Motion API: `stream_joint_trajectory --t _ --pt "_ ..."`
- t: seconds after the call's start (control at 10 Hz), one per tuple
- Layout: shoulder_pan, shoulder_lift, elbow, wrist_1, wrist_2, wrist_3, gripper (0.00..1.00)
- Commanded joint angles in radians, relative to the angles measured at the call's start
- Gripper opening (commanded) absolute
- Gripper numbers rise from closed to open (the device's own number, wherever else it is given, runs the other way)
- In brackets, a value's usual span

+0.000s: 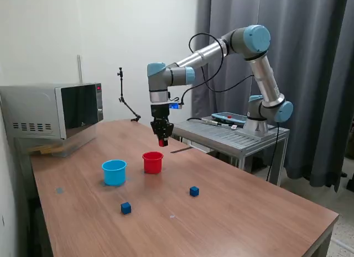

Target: Place red objects in the red bin, and blue objects in the blue bin.

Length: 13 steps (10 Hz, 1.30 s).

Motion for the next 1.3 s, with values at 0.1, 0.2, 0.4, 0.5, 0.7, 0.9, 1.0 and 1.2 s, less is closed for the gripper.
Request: stream_joint_trajectory --t 0.1,0.2,0.4,0.5,0.7,0.9,1.0,1.2 --pt "-0.069 -0.012 0.035 -0.045 0.000 0.043 0.00" --pt "-0.075 -0.012 0.028 -0.050 0.000 0.043 0.00" --pt "-0.077 -0.003 0.011 -0.048 -0.002 0.043 0.00" --pt "-0.074 0.016 0.005 -0.048 -0.005 0.045 0.00" --pt "-0.066 0.056 -0.003 -0.048 -0.005 0.054 0.00" --pt "-0.064 0.068 -0.006 -0.048 -0.005 0.054 0.00" --pt "-0.066 0.068 -0.011 -0.050 -0.006 0.054 0.00" --pt "-0.067 0.082 -0.012 -0.048 -0.009 0.057 0.00"
